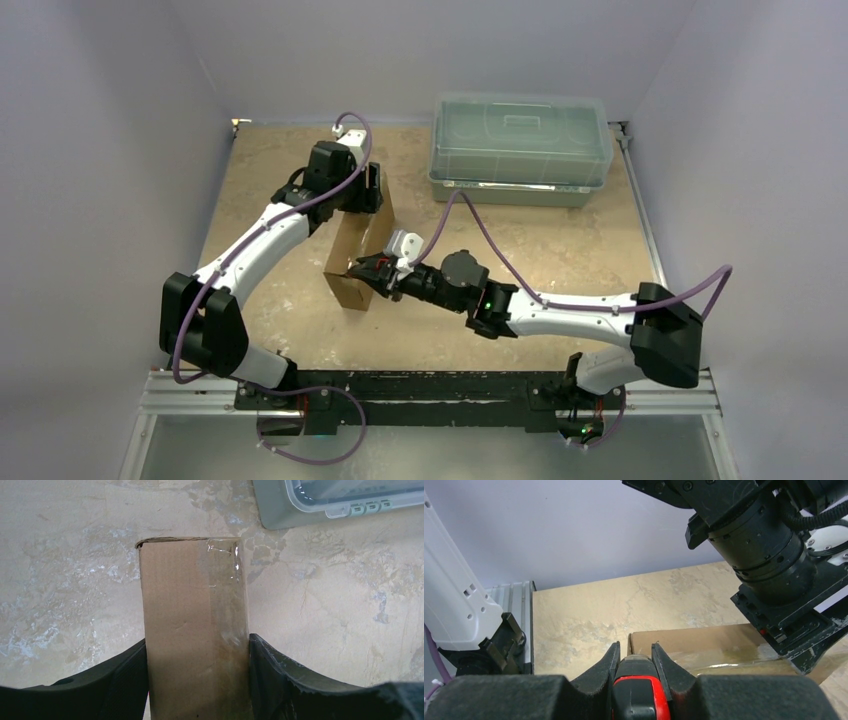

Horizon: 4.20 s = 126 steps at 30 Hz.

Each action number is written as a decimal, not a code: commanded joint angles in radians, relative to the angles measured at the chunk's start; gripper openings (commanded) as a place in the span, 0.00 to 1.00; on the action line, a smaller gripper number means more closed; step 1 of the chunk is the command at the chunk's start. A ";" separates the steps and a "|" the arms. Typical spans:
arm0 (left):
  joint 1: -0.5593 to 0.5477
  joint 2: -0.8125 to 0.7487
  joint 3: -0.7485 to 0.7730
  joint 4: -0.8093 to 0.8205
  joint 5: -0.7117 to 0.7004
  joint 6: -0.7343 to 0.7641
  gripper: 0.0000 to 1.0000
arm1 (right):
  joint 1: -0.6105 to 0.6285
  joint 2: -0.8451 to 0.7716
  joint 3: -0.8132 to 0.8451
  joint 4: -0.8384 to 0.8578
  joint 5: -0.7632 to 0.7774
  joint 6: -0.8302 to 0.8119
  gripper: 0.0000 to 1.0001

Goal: Unpack the express box

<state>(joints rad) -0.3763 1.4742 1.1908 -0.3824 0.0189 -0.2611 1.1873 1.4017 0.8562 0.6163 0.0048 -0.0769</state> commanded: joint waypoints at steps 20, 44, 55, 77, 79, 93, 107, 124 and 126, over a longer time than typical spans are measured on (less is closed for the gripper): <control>0.010 0.008 -0.016 -0.030 0.014 0.037 0.28 | -0.020 0.080 -0.262 0.315 0.071 0.071 0.00; 0.008 0.020 -0.020 -0.026 0.030 0.031 0.24 | 0.062 -0.110 0.093 -0.067 0.176 -0.118 0.00; 0.008 0.021 -0.022 -0.024 0.033 0.029 0.24 | 0.078 -0.136 0.160 -0.118 0.185 -0.045 0.00; -0.146 -0.039 -0.048 -0.023 0.067 0.252 0.25 | -0.059 -0.543 -0.052 -0.658 0.874 0.219 0.00; -0.168 -0.068 -0.066 -0.019 0.088 0.306 0.25 | -0.165 -0.555 -0.048 -0.721 0.801 0.277 0.00; -0.257 -0.216 -0.209 0.039 0.341 0.433 0.30 | -0.233 -0.579 -0.029 -0.767 0.472 0.354 0.00; -0.363 -0.261 -0.340 0.144 0.234 0.534 0.34 | -0.229 -0.525 0.099 -0.727 0.554 0.376 0.00; -0.387 -0.280 -0.359 0.153 0.213 0.535 0.32 | -0.199 -0.395 0.131 -0.565 0.586 0.264 0.00; -0.386 -0.280 -0.359 0.154 0.214 0.534 0.32 | -0.199 -0.390 0.124 -0.555 0.572 0.255 0.00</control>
<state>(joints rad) -0.7609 1.1904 0.8577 -0.1947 0.2539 0.2478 0.9855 1.0149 0.9459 -0.0261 0.5636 0.2131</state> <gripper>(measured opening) 0.605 0.249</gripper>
